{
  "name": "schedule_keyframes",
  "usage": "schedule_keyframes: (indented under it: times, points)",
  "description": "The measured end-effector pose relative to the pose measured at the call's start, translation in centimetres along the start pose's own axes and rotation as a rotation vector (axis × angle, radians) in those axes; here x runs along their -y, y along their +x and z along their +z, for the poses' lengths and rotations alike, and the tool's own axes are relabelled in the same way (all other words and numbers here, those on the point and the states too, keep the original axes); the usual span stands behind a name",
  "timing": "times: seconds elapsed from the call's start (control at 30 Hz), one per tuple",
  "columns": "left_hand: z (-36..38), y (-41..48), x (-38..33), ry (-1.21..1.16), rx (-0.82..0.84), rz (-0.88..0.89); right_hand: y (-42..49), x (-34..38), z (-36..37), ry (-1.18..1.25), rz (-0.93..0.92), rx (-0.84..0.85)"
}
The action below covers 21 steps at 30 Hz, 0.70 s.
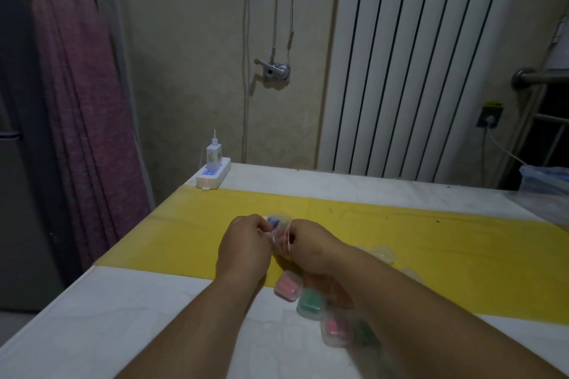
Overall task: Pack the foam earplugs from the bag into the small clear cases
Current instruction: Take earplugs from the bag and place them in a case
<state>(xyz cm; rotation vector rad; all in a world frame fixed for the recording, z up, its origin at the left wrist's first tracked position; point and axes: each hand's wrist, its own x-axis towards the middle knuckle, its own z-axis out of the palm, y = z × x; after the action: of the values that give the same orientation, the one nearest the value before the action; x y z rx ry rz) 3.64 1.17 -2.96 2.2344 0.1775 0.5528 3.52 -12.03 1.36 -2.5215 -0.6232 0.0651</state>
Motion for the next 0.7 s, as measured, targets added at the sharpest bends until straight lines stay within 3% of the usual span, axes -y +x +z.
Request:
schedule_keyframes:
  times: [0.27,0.43,0.7]
  points:
    - [0.0,-0.1,-0.1,0.017,-0.006,0.000,-0.4,-0.5,0.1,-0.043,0.082,-0.093]
    - [-0.3,-0.2,-0.2,0.004,-0.001,0.004,-0.6,-0.4,-0.4,0.099,0.059,-0.322]
    - [-0.9,-0.9,-1.3,0.012,0.021,-0.028,-2.9,-1.4,-2.3,0.308,0.238,-0.507]
